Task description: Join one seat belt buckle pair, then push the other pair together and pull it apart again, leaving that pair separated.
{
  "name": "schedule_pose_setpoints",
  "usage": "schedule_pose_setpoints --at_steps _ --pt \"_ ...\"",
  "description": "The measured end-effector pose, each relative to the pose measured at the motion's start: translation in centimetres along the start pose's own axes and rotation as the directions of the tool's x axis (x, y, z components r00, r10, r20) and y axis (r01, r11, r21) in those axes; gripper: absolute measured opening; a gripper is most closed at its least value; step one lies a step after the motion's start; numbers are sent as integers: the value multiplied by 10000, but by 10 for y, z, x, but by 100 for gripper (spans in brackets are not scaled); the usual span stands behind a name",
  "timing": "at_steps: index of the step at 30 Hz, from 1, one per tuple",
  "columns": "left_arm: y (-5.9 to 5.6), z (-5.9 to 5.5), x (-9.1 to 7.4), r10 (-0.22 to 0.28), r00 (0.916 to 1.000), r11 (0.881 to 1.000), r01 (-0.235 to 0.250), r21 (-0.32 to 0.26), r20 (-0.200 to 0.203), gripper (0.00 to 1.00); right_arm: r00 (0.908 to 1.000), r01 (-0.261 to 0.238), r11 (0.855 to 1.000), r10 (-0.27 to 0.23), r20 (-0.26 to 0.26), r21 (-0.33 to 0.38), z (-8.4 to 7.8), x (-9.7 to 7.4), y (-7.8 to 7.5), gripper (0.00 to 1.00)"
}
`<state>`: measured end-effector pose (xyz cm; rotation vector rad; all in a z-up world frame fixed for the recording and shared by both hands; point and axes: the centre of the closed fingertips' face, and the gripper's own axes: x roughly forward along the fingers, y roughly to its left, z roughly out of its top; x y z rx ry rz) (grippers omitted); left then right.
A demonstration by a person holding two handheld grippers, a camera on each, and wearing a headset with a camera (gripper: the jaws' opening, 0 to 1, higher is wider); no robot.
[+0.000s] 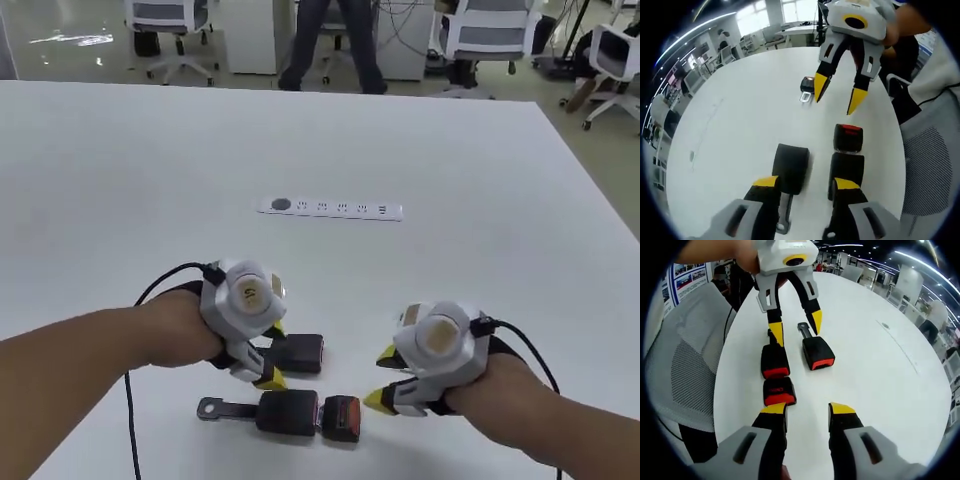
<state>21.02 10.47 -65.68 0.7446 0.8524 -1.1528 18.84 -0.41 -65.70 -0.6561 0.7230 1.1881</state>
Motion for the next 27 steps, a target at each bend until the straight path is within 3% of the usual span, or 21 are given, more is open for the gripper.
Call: schedule_pose_setpoints --at_steps 4,7,11,14,22,27 --pt "15 5 3 31 10000 9999 -31 104 9 42 9995 277 9994 -274 -159 204 -16 -12 -20 30" --pt "24 2 6 8 10000 9999 -7 121 -32 41 9986 499 9984 -494 -178 278 -25 -20 -33 29" --pt "27 -1 11 -243 9997 9996 244 165 -88 42 9969 716 9969 -705 -353 330 -36 -26 -54 30" --pt "23 -2 16 -568 9982 9978 574 340 -175 45 9940 841 9964 -836 -705 40 -48 -30 -66 30" --pt "26 -7 26 -810 9960 9959 824 373 -384 44 9925 182 9998 -184 -1210 -24 -72 -23 -67 32" --pt "27 -16 32 -1149 9920 9927 1166 301 -526 43 9911 -162 9998 146 -1321 -108 -70 -19 -65 31"
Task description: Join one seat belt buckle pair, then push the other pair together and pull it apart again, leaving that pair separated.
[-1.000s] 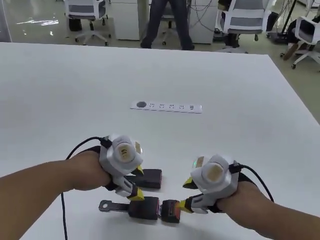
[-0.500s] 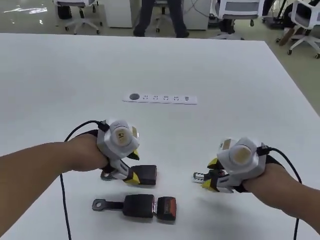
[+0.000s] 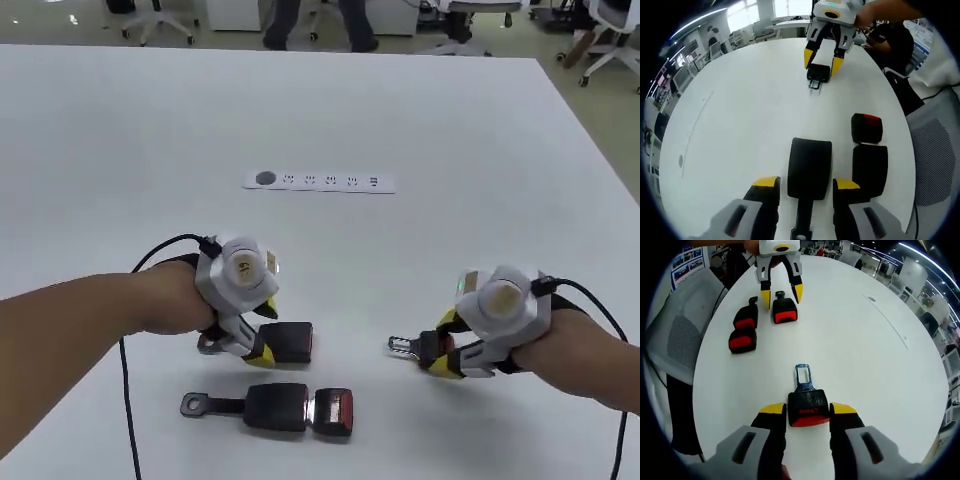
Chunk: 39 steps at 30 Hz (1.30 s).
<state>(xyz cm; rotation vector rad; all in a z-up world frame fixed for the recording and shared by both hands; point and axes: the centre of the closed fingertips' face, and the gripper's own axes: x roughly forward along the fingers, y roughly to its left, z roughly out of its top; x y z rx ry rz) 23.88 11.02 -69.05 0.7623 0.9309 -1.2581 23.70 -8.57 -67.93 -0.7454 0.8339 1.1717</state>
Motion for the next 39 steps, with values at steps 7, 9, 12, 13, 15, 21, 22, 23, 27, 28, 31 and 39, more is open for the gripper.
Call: schedule_pose_setpoints --at_steps 7,9,12,13,15,21,22,23,27,28,31,39 --pt "-6 -2 2 -178 9995 9990 189 404 -279 34 9990 -438 9982 433 -139 -415 -7 8 -3 32" --pt "-5 -1 2 -210 9996 9990 218 381 -214 34 9980 -622 9964 617 -109 -582 -8 8 -2 32" --pt "-5 -2 3 -213 9995 9980 227 597 -233 33 9963 -851 9928 842 -143 -837 -9 9 -2 31" --pt "-5 -1 3 -220 9994 9977 236 630 -273 33 9956 -930 9908 917 -177 -981 -9 9 0 31" --pt "-5 -2 4 -266 9990 9966 292 776 -348 33 9949 -1006 9894 990 -203 -1049 -8 10 1 31" --pt "-4 -3 5 -354 9986 9956 387 848 -406 33 9945 -1040 9890 1020 -248 -1052 -9 10 1 32" --pt "-3 -4 5 -357 9987 9959 386 823 -365 33 9945 -1032 9891 1010 -260 -1051 -9 10 1 32" --pt "-3 -3 5 -352 9989 9961 377 797 -319 33 9946 -1016 9894 990 -302 -1036 -9 11 0 32" --pt "-5 -2 5 -358 9989 9962 380 781 -286 33 9957 -886 9889 848 -366 -1197 -6 11 1 32" --pt "-6 -1 5 -359 9989 9961 383 797 -314 33 9960 -850 9886 810 -373 -1240 -4 12 1 32" --pt "-6 -2 5 -349 9986 9960 380 809 -385 32 9966 -789 9886 750 -350 -1280 2 14 4 31" --pt "-4 -3 5 -317 9983 9960 357 823 -490 32 9955 -948 9859 944 -92 -1375 27 30 15 31"
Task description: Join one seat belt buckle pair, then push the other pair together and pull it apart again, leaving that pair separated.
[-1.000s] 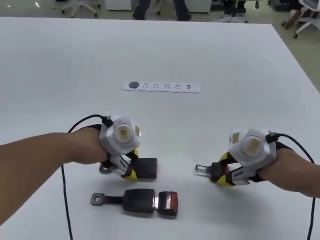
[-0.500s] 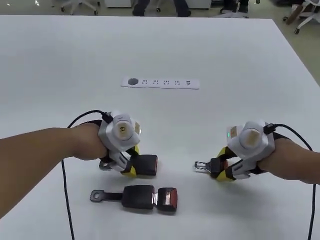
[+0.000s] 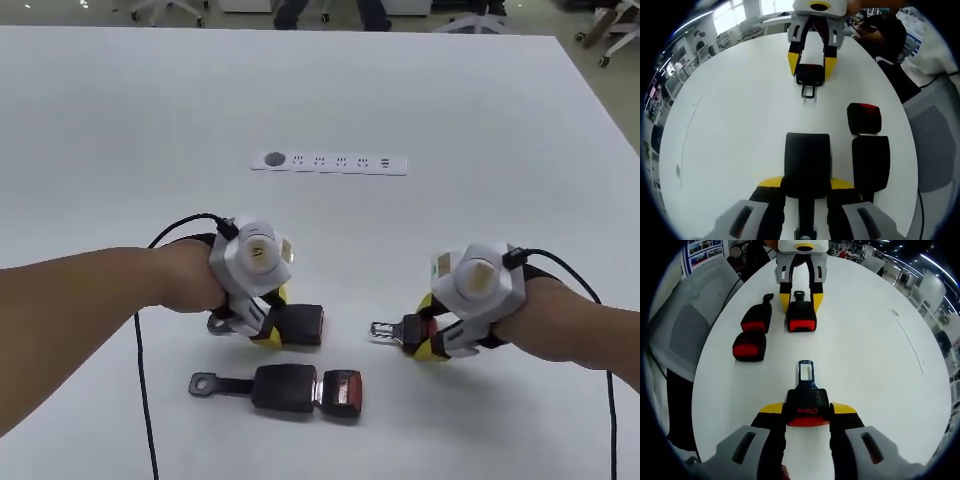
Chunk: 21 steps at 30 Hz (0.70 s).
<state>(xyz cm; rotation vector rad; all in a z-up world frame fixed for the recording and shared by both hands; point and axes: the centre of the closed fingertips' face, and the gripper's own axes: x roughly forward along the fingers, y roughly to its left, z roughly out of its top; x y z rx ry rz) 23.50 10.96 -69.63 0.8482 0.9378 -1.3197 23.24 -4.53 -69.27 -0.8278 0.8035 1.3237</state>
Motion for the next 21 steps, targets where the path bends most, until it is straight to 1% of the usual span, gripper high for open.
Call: schedule_pose_setpoints --at_steps 5,7,11,14,17,20,21 --pt "1 -1 1 -8 10000 10000 8 39 -93 32 9999 1 10000 -1 125 -5 17 10 -1 31" --pt "0 0 1 -10 9999 10000 11 42 -124 32 9998 -10 10000 11 193 -15 25 14 3 31" --pt "0 0 2 -1 9999 10000 1 20 -139 32 9997 33 9999 -31 231 -107 39 21 5 31" --pt "1 -1 2 2 9999 10000 -2 24 -151 32 9998 20 9999 -17 190 -148 44 24 7 31" --pt "0 0 1 -6 9999 10000 7 47 -166 32 9998 -56 9999 59 178 -135 50 26 4 32" --pt "1 0 2 -4 9998 10000 5 20 -196 32 9999 -156 9993 158 68 -350 55 28 5 31" --pt "1 0 2 -5 9998 10000 5 7 -202 32 9998 -171 9987 168 -54 -475 56 28 5 31"
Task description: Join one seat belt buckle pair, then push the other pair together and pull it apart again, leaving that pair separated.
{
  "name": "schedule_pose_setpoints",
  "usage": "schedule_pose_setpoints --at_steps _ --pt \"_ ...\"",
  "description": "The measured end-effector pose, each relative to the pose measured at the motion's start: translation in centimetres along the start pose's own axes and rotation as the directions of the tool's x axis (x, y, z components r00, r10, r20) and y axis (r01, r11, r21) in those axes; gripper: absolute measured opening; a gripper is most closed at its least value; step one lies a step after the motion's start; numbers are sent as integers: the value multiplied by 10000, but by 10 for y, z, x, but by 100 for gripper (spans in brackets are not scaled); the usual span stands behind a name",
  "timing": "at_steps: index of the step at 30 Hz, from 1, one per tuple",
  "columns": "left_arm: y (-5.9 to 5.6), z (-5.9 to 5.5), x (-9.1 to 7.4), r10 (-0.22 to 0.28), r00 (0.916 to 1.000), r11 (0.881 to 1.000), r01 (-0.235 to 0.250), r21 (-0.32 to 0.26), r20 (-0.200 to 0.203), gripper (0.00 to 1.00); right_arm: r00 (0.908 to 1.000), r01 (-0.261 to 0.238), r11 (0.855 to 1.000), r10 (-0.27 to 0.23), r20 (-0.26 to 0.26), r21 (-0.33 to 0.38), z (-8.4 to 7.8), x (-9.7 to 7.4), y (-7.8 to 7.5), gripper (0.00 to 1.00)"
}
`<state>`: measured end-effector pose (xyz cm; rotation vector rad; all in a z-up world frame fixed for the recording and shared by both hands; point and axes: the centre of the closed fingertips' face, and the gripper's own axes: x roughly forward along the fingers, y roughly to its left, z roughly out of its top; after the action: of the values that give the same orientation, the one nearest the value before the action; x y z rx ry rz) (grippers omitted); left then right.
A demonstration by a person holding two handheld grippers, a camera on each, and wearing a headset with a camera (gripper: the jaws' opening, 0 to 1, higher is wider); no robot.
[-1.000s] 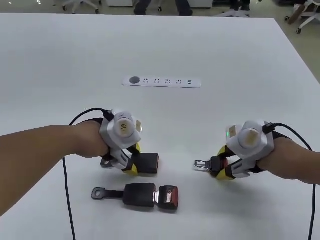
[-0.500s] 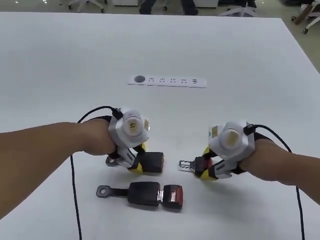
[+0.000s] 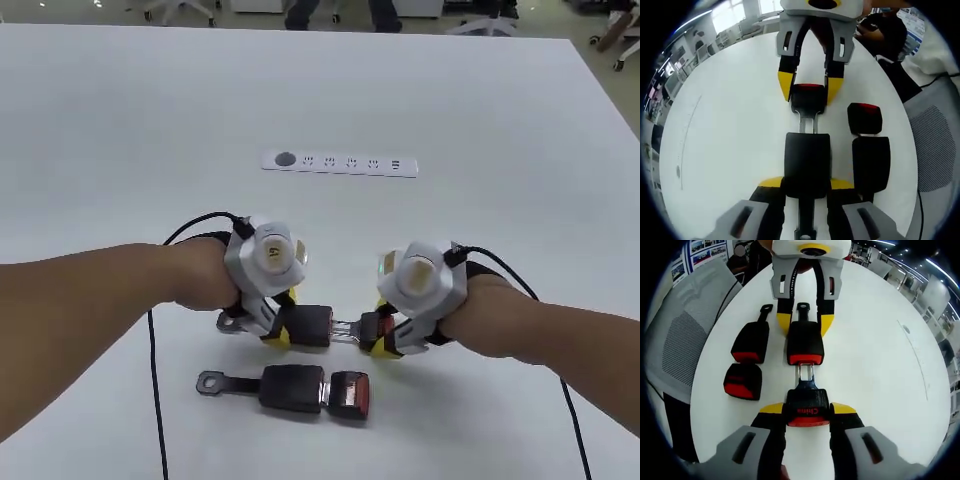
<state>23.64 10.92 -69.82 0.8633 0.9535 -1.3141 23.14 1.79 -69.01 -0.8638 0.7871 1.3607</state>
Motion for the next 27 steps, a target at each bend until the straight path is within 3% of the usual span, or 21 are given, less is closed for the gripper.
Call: schedule_pose_setpoints --at_steps 7,12,22,27 --pt "-1 0 0 19 10000 10000 -19 -21 -55 32 9999 60 9996 -58 86 -267 6 2 0 31" --pt "-2 2 0 50 10000 10000 -50 39 -6 32 9993 -84 9998 76 371 199 9 4 0 31" --pt "-4 5 -2 -46 9999 9999 45 115 105 31 9959 -334 9987 301 856 377 12 9 -2 30" --pt "-5 5 -2 -23 9994 10000 22 29 350 31 9937 -288 9984 233 1094 483 15 10 -2 29"
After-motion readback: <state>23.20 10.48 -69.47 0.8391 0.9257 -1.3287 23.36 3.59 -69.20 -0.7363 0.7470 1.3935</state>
